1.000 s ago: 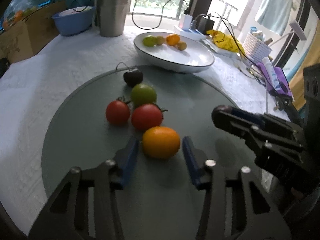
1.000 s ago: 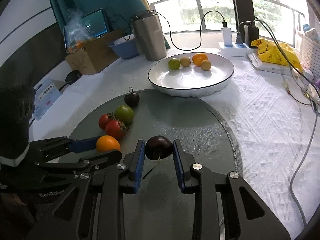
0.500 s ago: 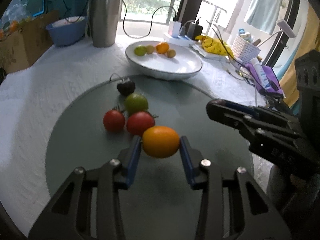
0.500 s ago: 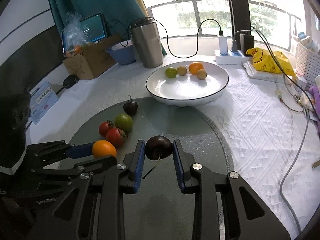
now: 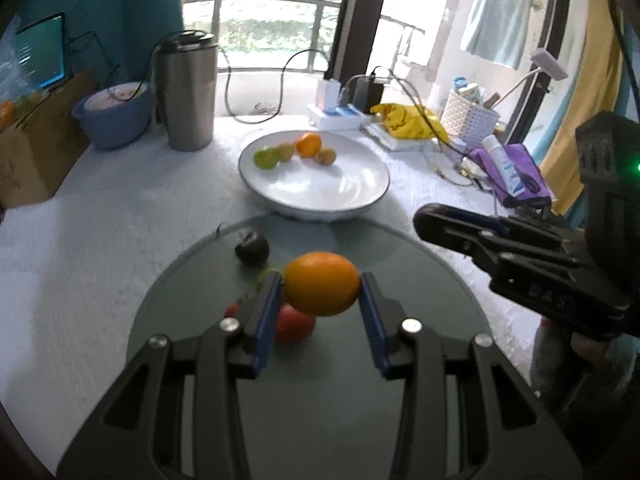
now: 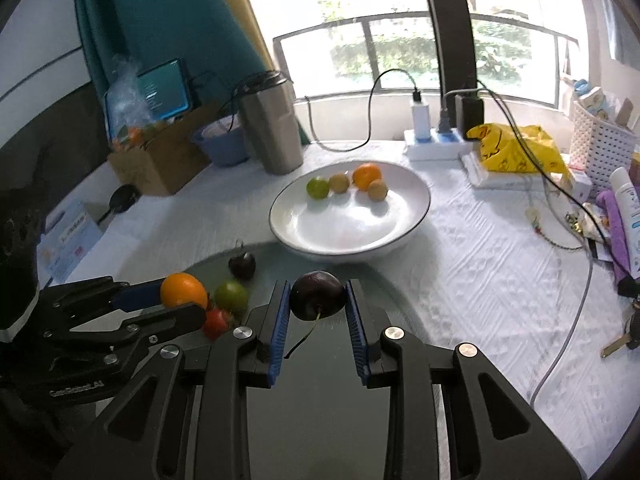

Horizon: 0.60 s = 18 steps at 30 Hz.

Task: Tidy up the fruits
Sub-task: 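Carry the dark plum over the white plate with the right gripper while the left carries the orange tomato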

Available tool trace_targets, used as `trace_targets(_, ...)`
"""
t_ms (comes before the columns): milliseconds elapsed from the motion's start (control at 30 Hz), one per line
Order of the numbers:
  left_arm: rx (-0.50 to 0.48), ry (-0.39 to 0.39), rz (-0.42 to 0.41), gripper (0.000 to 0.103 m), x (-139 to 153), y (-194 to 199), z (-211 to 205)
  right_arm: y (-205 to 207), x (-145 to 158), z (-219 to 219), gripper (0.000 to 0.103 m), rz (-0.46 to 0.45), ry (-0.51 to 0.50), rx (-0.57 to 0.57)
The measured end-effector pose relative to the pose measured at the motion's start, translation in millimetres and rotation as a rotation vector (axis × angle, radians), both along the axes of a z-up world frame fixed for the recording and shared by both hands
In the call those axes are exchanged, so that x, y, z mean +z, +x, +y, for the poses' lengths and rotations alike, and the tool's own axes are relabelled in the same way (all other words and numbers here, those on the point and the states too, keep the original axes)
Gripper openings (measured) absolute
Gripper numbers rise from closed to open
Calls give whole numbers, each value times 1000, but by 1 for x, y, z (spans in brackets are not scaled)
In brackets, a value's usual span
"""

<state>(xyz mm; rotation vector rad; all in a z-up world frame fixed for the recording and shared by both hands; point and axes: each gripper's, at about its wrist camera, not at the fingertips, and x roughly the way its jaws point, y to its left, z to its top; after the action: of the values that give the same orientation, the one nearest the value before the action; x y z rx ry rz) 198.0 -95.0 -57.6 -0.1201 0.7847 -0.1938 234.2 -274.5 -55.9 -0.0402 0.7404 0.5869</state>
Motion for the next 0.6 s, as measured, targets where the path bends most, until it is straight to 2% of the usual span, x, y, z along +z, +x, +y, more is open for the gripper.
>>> trace_targets(333,-78,-16,-59,41,24,39,17,22,12,8,30,-32,-43,-68)
trace_targets(600,-118,-12,-59,41,24,69,26,43,15,18,30,-50,-87,-98)
